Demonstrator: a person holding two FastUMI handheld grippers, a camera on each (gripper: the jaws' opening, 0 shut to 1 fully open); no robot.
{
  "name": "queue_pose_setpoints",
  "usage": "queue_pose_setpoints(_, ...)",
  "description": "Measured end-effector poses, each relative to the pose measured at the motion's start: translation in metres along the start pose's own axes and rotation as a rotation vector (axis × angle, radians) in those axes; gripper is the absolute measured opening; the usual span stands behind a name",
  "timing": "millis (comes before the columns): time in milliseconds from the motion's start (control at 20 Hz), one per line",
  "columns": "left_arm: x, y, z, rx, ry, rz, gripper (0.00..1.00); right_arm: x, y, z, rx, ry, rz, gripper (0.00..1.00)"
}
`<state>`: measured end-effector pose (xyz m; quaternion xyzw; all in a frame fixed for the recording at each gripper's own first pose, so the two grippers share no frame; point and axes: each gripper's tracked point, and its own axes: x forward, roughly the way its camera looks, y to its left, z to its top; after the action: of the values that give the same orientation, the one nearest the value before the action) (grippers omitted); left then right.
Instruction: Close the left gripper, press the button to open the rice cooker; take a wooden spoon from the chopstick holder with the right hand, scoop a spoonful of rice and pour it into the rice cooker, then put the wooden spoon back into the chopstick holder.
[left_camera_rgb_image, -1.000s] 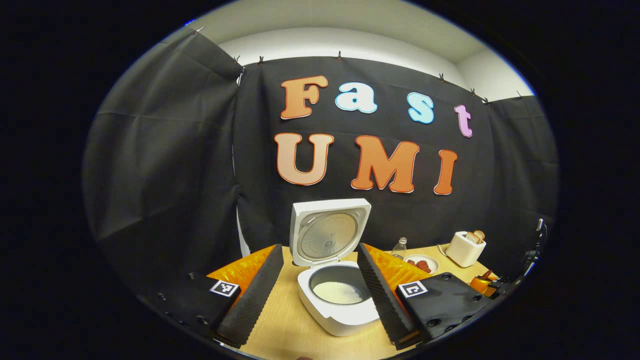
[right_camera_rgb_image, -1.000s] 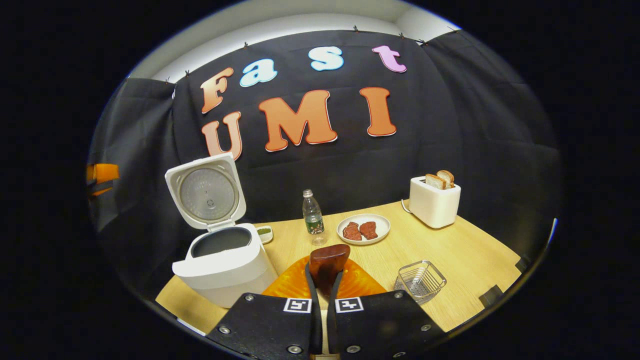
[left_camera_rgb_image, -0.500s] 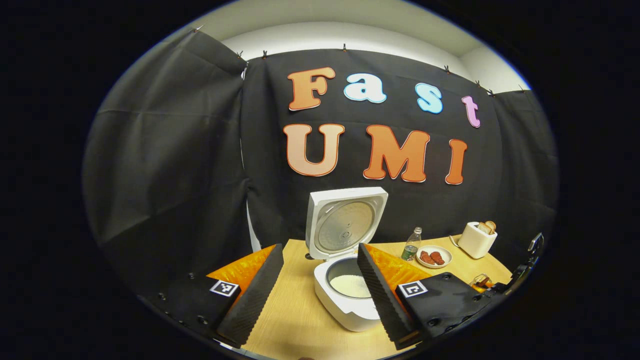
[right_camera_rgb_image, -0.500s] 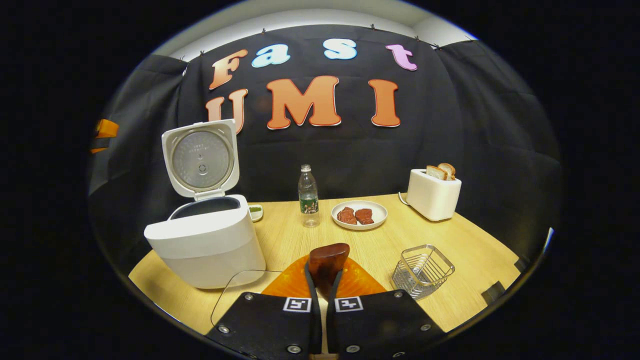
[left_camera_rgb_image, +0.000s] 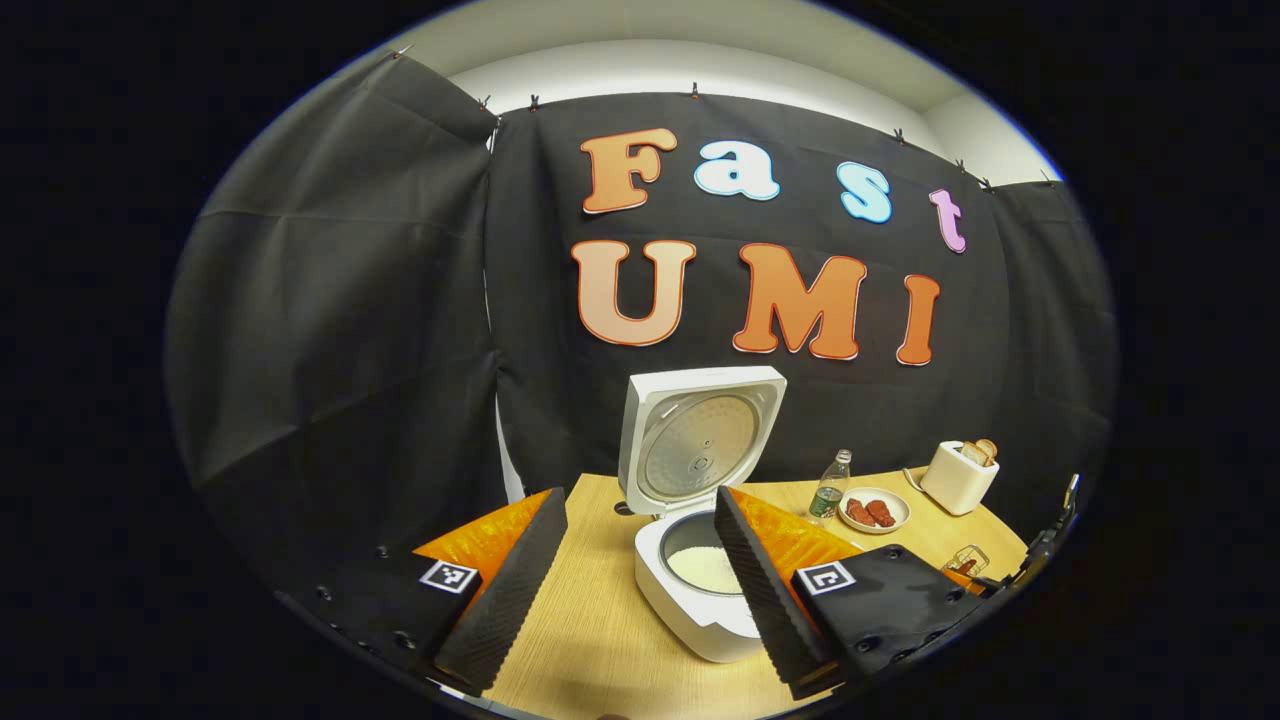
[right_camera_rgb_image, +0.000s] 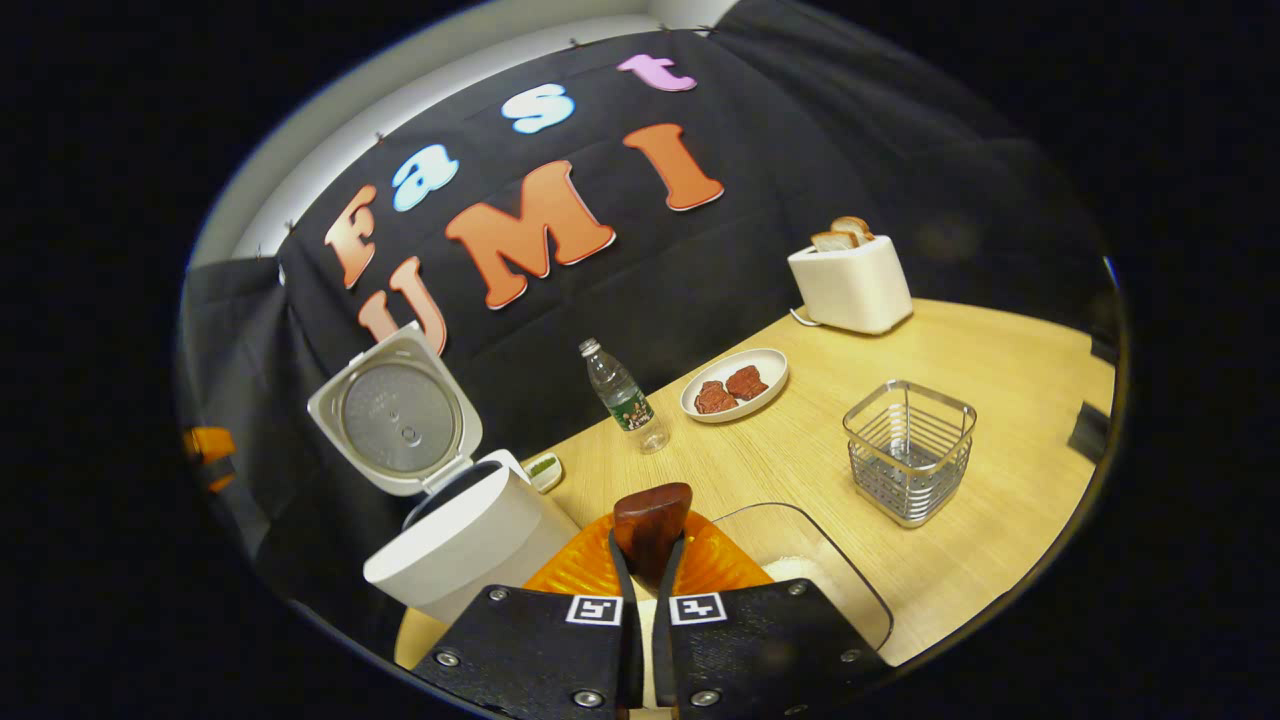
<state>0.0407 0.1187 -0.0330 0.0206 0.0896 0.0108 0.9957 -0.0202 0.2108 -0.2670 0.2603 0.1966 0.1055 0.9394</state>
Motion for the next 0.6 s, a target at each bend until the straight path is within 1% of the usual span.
queue_pose_setpoints(150,0.002,0.002,-0.002,-0.011,0.004,0.001,1.00,0.005,-0.012,0.001,0.120,0.001,-0.015,0.03)
queue_pose_setpoints(300,0.003,0.000,-0.004,-0.024,0.010,-0.006,1.00,0.010,-0.030,0.002,0.291,0.014,-0.048,0.03)
queue_pose_setpoints(400,0.004,-0.002,-0.006,-0.024,0.015,-0.011,1.00,0.010,-0.037,-0.001,0.409,0.028,-0.047,0.03)
queue_pose_setpoints(500,0.003,-0.004,-0.005,-0.023,0.014,-0.014,1.00,0.010,-0.035,-0.005,0.529,0.044,-0.026,0.03)
queue_pose_setpoints(600,0.001,-0.006,-0.005,-0.023,0.012,-0.017,1.00,0.011,-0.037,-0.010,0.596,0.053,-0.020,0.03)
